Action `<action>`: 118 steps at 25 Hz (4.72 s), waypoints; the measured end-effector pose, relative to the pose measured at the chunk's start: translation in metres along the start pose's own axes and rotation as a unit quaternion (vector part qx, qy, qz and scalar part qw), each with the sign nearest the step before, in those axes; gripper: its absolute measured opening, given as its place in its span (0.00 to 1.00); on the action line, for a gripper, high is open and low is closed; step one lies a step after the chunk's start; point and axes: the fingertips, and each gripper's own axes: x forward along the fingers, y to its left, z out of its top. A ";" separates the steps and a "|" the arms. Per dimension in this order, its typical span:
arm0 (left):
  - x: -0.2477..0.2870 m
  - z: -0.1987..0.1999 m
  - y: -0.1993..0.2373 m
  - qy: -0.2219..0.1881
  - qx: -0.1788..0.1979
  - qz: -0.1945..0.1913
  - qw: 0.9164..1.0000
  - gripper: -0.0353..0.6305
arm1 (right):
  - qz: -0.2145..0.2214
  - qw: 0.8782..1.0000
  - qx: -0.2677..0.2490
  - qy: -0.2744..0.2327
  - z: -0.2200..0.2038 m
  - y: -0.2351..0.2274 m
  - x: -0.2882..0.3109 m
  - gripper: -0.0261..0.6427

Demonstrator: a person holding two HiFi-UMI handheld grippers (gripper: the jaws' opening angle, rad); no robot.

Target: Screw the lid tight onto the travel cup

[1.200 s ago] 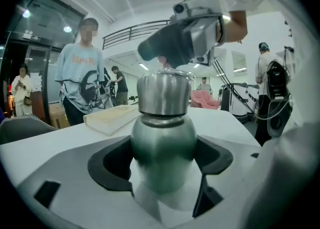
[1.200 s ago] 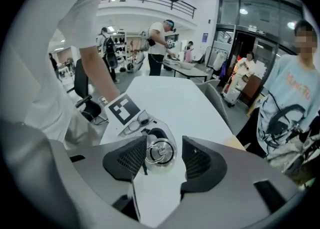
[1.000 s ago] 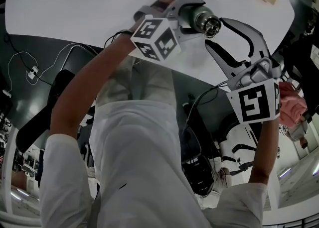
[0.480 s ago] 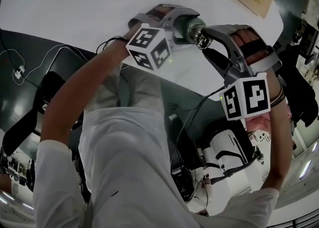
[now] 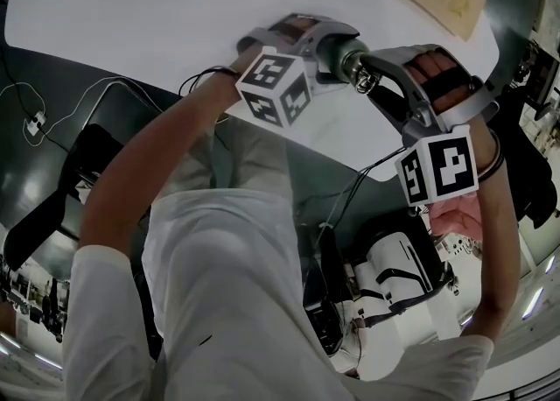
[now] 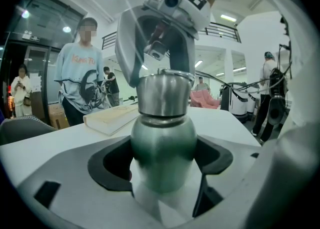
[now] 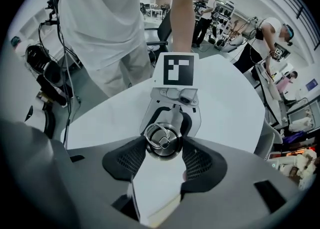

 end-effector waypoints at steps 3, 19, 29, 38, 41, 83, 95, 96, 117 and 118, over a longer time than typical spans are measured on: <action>0.002 0.002 -0.002 -0.002 0.000 -0.002 1.000 0.60 | 0.000 0.998 0.064 -0.005 -0.001 0.001 0.000 0.37; 0.001 0.001 -0.001 -0.005 -0.004 0.002 1.000 0.60 | -0.129 0.872 0.471 -0.044 -0.008 -0.012 0.000 0.37; 0.004 0.002 0.001 -0.004 -0.005 0.001 1.000 0.60 | -0.238 0.759 0.604 -0.044 -0.016 -0.015 -0.002 0.37; -0.001 -0.011 0.001 -0.005 -0.004 -0.002 1.000 0.60 | -0.178 0.833 0.520 -0.060 0.003 -0.019 -0.007 0.42; -0.002 -0.007 0.000 -0.003 -0.004 -0.002 1.000 0.60 | -0.132 0.886 0.442 -0.048 0.010 -0.018 -0.015 0.42; -0.001 -0.001 -0.002 0.004 0.002 0.009 1.000 0.60 | -0.103 0.830 0.547 -0.026 -0.003 -0.018 0.006 0.38; 0.001 0.001 0.000 -0.006 -0.015 0.017 1.000 0.60 | -0.179 0.648 0.737 -0.071 -0.022 -0.018 0.000 0.38; 0.001 0.001 0.000 -0.006 -0.014 0.016 1.000 0.60 | -0.186 0.635 0.746 -0.075 -0.023 -0.018 -0.001 0.38; 0.003 0.001 -0.001 -0.013 -0.016 0.004 1.000 0.60 | -0.073 0.877 0.462 -0.109 0.007 -0.008 -0.040 0.43; 0.003 0.001 -0.001 -0.014 -0.016 0.003 1.000 0.60 | -0.068 0.893 0.432 -0.103 0.008 -0.007 -0.039 0.43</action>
